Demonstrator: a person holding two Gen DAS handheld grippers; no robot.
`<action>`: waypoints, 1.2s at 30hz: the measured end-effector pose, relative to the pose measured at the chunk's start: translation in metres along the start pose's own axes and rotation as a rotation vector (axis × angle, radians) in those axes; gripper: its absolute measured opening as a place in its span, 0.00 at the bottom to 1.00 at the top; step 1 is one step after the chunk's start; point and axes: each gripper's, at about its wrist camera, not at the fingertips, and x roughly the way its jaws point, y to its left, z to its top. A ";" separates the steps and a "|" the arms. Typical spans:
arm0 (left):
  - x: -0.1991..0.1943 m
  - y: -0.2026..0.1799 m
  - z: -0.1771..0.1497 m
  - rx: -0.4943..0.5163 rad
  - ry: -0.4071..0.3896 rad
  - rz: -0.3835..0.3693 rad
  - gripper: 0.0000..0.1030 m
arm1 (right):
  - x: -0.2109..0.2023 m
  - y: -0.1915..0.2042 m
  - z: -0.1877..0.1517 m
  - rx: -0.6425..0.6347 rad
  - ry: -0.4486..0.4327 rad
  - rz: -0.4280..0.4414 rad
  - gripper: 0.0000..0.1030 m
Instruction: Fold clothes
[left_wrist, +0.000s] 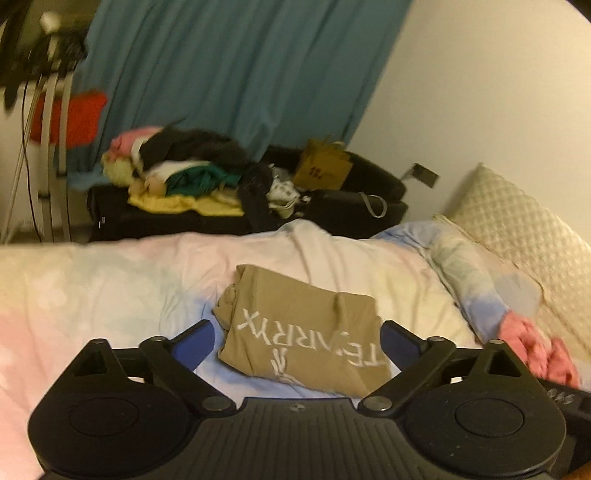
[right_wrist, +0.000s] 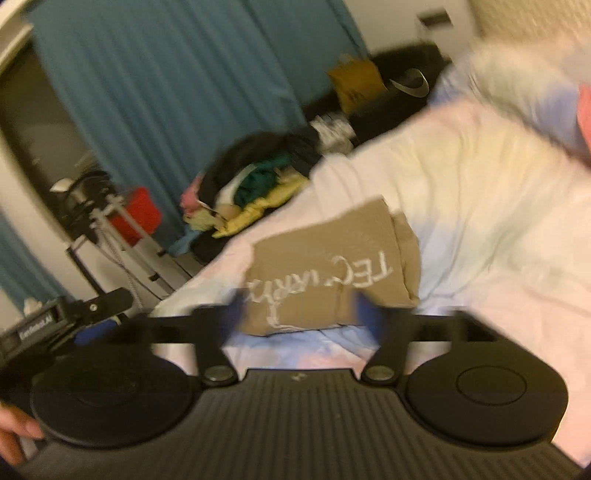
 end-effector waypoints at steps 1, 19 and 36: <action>-0.015 -0.006 -0.002 0.028 -0.021 0.000 1.00 | -0.014 0.008 -0.002 -0.026 -0.022 0.007 0.89; -0.170 0.001 -0.108 0.200 -0.252 0.146 1.00 | -0.084 0.053 -0.107 -0.200 -0.204 0.007 0.90; -0.136 0.011 -0.153 0.197 -0.187 0.158 1.00 | -0.061 0.060 -0.146 -0.304 -0.255 -0.088 0.90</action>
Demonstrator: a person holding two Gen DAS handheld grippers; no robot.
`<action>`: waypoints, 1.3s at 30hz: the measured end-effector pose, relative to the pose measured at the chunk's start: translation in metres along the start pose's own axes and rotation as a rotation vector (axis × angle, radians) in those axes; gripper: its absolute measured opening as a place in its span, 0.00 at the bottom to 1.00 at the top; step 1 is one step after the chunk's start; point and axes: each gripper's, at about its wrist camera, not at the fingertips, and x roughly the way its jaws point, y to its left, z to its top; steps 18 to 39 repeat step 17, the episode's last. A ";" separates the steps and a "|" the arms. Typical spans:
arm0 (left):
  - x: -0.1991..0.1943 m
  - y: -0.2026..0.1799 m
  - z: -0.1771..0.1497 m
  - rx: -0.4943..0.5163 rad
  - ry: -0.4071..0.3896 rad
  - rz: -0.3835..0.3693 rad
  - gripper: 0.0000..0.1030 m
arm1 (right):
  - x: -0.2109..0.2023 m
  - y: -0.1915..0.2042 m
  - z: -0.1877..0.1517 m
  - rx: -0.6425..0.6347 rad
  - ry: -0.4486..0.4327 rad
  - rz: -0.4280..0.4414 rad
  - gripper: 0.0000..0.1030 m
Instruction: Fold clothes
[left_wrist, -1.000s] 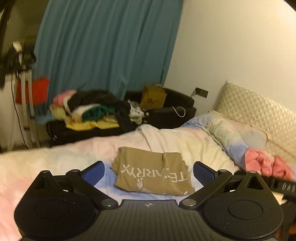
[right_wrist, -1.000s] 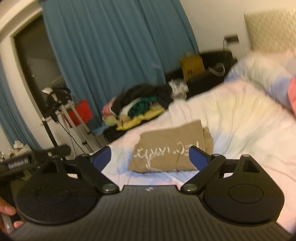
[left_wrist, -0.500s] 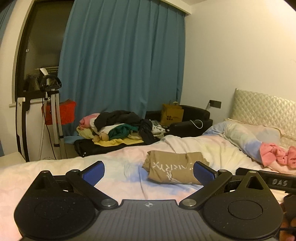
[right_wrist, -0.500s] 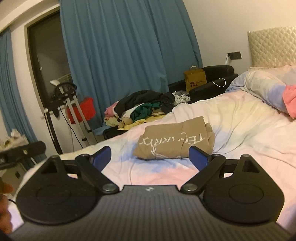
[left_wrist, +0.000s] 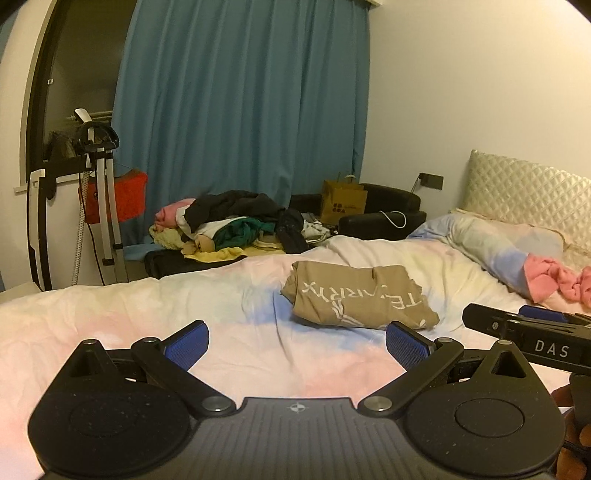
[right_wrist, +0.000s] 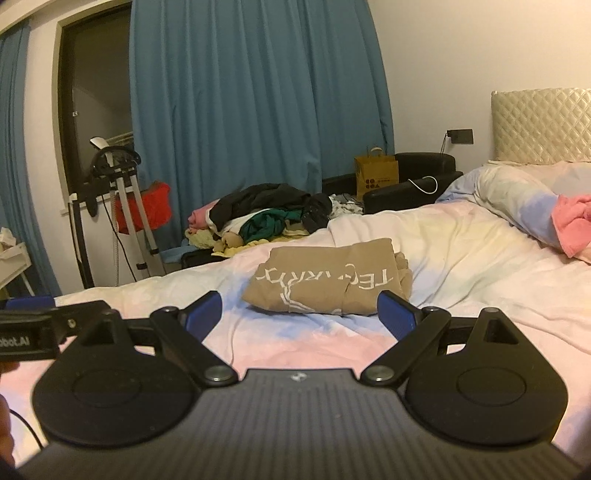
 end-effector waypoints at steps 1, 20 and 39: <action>-0.001 -0.001 0.000 0.000 -0.004 0.003 1.00 | 0.000 0.000 0.000 0.003 0.002 -0.003 0.90; 0.004 -0.005 -0.001 0.002 0.017 0.019 1.00 | 0.009 0.000 -0.006 0.005 0.059 0.006 0.90; 0.004 -0.005 -0.001 0.002 0.017 0.019 1.00 | 0.009 0.000 -0.006 0.005 0.059 0.006 0.90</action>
